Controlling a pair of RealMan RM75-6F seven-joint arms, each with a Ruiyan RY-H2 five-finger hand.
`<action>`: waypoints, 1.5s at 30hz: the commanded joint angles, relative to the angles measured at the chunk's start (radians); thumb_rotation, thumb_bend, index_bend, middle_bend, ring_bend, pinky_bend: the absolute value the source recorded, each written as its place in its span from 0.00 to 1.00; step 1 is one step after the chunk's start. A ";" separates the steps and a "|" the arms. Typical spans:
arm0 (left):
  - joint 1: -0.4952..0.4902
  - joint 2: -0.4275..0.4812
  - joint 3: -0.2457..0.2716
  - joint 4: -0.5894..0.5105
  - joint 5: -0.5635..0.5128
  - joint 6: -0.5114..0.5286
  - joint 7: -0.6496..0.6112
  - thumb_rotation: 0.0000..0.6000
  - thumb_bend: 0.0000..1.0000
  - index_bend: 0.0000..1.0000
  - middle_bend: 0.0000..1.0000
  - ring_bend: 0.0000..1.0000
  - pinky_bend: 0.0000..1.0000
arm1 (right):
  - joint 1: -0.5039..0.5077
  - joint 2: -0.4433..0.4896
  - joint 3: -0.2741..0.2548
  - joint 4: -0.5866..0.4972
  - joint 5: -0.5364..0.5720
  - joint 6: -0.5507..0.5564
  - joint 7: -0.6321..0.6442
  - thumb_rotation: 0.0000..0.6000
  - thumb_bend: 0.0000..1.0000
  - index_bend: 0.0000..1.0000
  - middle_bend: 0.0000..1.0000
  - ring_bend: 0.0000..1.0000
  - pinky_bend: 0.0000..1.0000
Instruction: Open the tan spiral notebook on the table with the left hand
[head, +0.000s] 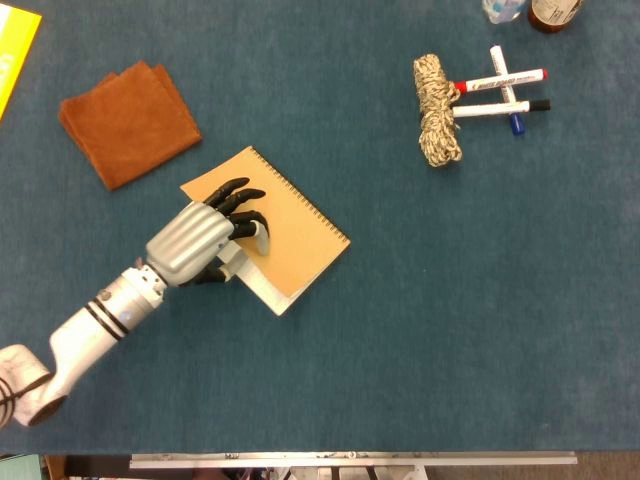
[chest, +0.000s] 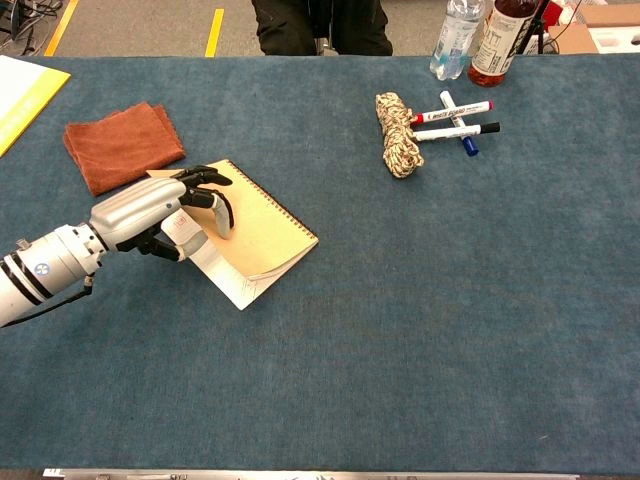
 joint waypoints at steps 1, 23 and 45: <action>0.001 0.048 0.015 -0.007 0.016 0.020 -0.011 1.00 0.52 0.70 0.39 0.12 0.00 | 0.002 -0.001 0.000 -0.002 -0.003 0.000 -0.002 1.00 0.19 0.26 0.24 0.15 0.28; -0.032 0.432 0.105 -0.263 0.140 0.025 0.145 1.00 0.52 0.67 0.40 0.12 0.00 | -0.005 -0.020 -0.011 -0.028 -0.040 0.030 -0.030 1.00 0.19 0.26 0.24 0.15 0.28; -0.176 0.373 -0.053 -0.646 -0.077 -0.395 0.569 1.00 0.52 0.60 0.38 0.12 0.00 | -0.034 -0.031 -0.017 0.069 -0.010 0.034 0.079 1.00 0.19 0.26 0.24 0.15 0.28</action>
